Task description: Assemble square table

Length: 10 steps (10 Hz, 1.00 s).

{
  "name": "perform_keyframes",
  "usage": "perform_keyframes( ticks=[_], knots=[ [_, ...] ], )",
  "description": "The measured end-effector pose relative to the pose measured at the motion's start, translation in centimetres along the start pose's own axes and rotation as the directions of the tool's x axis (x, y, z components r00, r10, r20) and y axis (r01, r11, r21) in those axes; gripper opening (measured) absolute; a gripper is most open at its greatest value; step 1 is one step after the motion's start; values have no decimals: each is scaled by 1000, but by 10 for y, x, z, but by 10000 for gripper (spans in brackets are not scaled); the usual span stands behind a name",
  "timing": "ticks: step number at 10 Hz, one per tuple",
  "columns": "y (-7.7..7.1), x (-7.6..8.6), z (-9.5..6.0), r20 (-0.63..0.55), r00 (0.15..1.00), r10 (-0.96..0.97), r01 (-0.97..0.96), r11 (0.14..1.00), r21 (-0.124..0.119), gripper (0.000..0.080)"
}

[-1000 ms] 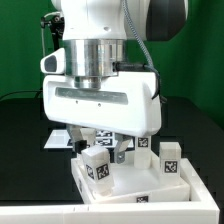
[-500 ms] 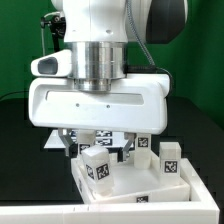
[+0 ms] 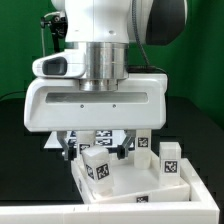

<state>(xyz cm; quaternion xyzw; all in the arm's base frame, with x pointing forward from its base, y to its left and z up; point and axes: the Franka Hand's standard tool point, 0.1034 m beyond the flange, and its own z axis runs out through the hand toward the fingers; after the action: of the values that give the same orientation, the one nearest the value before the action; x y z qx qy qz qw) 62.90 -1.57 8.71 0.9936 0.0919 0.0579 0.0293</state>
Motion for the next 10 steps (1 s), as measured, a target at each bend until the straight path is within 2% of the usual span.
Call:
perform_keyframes(
  ticks=[1,2,3,4,5,7,10],
  knots=[
    [0,0,0,2,999,-52,52,999,-6,649],
    [1,0,0,2,999,-51,51,999,-6,517],
    [1,0,0,2,999,-48,48,999,-6,517],
    [1,0,0,1,999,-32,32,999,-6,379],
    [1,1,-2,-3,1000,-17,17,1000,-6,301],
    [1,1,-2,-3,1000,-1,1,1000,-5,300],
    [1,3,-2,-16,946,323,-323,946,-1,298]
  ],
)
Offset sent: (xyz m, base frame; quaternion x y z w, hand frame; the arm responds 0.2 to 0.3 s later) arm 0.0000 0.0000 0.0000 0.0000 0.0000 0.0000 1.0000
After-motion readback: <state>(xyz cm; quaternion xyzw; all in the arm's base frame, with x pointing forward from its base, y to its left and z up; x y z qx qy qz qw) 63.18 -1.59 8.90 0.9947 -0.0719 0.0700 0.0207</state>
